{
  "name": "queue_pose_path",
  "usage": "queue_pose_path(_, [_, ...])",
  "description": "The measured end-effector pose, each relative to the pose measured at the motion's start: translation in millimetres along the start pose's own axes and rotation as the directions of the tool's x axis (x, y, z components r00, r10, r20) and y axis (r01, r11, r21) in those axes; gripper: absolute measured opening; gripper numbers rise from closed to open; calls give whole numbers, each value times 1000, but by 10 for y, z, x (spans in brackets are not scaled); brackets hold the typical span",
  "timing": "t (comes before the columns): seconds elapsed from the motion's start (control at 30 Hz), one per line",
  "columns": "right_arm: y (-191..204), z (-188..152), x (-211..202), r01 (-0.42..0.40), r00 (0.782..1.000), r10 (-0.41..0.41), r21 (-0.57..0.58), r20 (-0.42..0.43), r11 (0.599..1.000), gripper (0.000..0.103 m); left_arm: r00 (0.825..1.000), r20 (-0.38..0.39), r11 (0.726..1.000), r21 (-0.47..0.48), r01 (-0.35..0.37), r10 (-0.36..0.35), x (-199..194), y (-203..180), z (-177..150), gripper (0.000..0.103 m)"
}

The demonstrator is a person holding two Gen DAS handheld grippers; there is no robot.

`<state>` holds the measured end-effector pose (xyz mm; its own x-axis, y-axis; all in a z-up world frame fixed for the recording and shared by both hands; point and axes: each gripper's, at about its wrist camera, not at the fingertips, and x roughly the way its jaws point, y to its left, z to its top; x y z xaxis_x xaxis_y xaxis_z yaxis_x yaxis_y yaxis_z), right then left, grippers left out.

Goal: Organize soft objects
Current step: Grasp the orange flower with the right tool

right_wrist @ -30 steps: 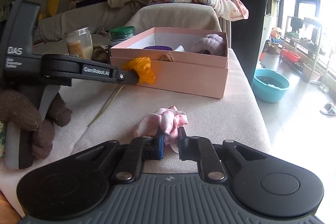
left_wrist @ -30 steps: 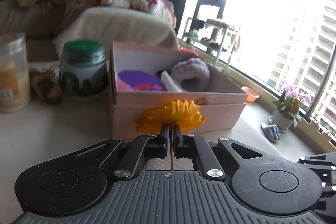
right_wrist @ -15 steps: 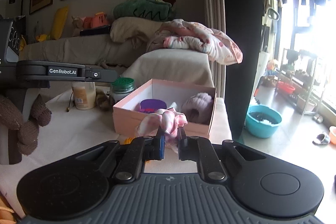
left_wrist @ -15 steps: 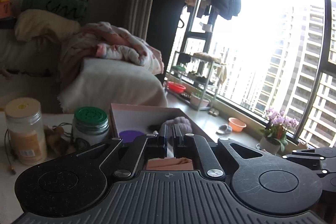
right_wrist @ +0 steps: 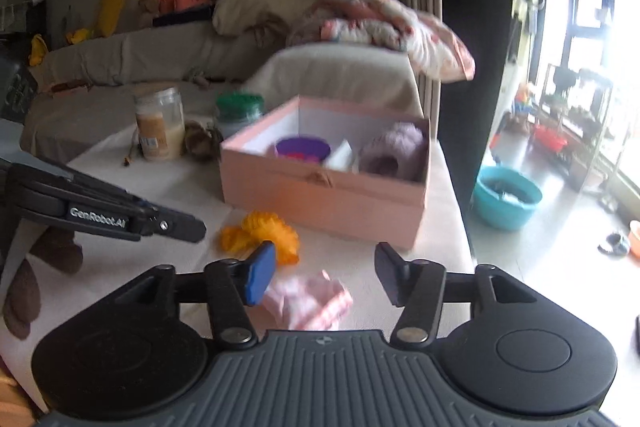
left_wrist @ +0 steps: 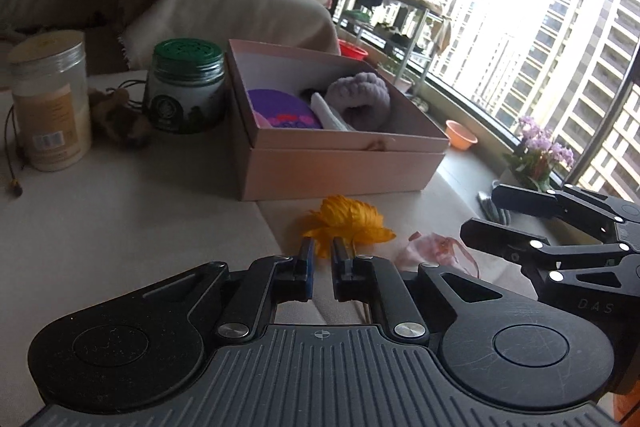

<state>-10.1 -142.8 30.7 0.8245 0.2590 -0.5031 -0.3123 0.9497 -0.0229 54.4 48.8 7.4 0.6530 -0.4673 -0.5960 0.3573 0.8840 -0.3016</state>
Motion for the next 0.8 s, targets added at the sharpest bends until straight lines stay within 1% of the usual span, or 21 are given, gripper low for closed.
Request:
queue_pose_path(0.07, [94, 138, 131, -47, 998, 47, 5, -32, 999, 61, 999, 6, 999, -26, -35, 35, -26, 95, 47, 10])
queue_pose_path(0.13, [181, 259, 418, -92, 990, 95, 29, -107, 995, 61, 996, 28, 996, -30, -79, 80, -51, 137, 92, 10])
queue_pose_path(0.17, [207, 286, 571, -99, 984, 105, 44, -145, 994, 61, 995, 40, 995, -26, -94, 95, -78, 159, 97, 10])
queue_pose_path(0.23, [243, 313, 951, -67, 968, 80, 61, -236, 996, 61, 992, 63, 994, -19, -104, 105, -163, 186, 139, 10])
queue_pose_path(0.27, [253, 313, 1117, -47, 955, 63, 64, -289, 997, 59, 991, 75, 994, -18, -105, 106, -213, 189, 159, 10])
queue_pose_path(0.3, [253, 314, 1230, -41, 942, 62, 70, -330, 997, 40, 990, 89, 994, -17, -105, 106, -260, 185, 169, 10])
queue_pose_path(0.33, [254, 340, 1235, -35, 947, 53, 64, -317, 997, 23, 989, 104, 994, -14, -105, 106, -298, 194, 184, 10])
queue_pose_path(0.37, [243, 389, 1194, -67, 947, 83, 61, -310, 996, 15, 987, 119, 994, -9, -107, 108, -340, 204, 180, 10])
queue_pose_path(0.4, [199, 451, 1083, -116, 950, 135, 80, -283, 990, 16, 986, 130, 994, -3, -109, 108, -354, 201, 203, 10])
queue_pose_path(0.43, [151, 511, 937, -148, 958, 165, 91, -236, 985, 16, 986, 135, 994, 4, -105, 103, -366, 179, 223, 10])
queue_pose_path(0.47, [103, 574, 754, -160, 967, 172, 78, -185, 984, 16, 987, 132, 995, 10, -94, 92, -349, 158, 244, 10])
queue_pose_path(0.53, [-34, 664, 419, -132, 985, 136, 47, -102, 990, 16, 993, 113, 999, 29, -46, 42, -299, 54, 258, 10])
queue_pose_path(0.6, [-220, 690, 165, -77, 995, 79, 28, -61, 997, 16, 996, 75, 998, 42, 38, -41, -193, -86, 259, 10])
queue_pose_path(0.67, [-381, 597, 19, 7, 999, -8, -6, -53, 1000, 16, 992, 22, 991, 40, 125, -126, -41, -237, 262, 11])
queue_pose_path(0.7, [-462, 516, -4, 42, 997, -43, -8, -65, 999, 16, 988, 2, 987, 40, 155, -155, 35, -313, 264, 12])
queue_pose_path(0.73, [-541, 421, 7, 57, 994, -55, 11, -93, 998, 16, 985, -11, 984, 48, 170, -170, 107, -389, 264, 12])
queue_pose_path(0.8, [-660, 211, 95, 64, 986, -54, 64, -155, 996, 16, 984, -26, 980, 84, 179, -178, 229, -535, 260, 12])
